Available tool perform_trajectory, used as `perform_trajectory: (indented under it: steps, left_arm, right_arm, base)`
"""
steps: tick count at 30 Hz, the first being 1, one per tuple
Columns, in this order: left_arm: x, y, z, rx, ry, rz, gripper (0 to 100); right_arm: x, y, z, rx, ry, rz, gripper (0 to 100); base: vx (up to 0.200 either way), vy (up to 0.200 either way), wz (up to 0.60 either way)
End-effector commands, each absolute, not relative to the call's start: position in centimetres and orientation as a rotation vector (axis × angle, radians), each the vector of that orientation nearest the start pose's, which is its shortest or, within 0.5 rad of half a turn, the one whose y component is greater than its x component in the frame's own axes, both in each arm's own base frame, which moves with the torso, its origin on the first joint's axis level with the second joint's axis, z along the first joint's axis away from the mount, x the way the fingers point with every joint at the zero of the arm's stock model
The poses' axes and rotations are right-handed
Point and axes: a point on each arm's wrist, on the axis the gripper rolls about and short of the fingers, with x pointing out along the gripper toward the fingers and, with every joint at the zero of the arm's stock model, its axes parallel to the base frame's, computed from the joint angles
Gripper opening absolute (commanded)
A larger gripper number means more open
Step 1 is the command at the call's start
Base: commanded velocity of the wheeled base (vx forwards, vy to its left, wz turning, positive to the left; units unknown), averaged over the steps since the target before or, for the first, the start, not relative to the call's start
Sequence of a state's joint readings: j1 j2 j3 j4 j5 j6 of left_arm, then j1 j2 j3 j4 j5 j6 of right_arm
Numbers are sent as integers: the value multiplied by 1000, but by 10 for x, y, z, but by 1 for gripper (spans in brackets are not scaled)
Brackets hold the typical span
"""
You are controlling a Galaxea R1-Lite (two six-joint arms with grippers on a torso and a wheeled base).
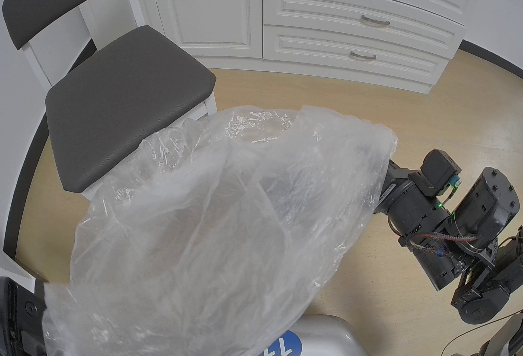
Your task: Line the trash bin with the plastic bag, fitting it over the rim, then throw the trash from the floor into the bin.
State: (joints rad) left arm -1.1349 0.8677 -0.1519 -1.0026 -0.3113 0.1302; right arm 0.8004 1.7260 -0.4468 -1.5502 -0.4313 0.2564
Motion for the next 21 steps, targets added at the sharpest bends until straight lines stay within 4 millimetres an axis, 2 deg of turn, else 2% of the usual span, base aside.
perform_trajectory:
  steps: [1, 21]
  left_arm:
    - [30, -80, 199, -16, -374, -1414, 0]
    - [32, -84, 198, -11, -350, -1410, 0]
  right_arm:
    - [191, 184, 178, 411, -176, 395, 0]
    - [191, 184, 177, 409, -174, 395, 0]
  base:
    - [0, 0, 0]
    - [0, 0, 0]
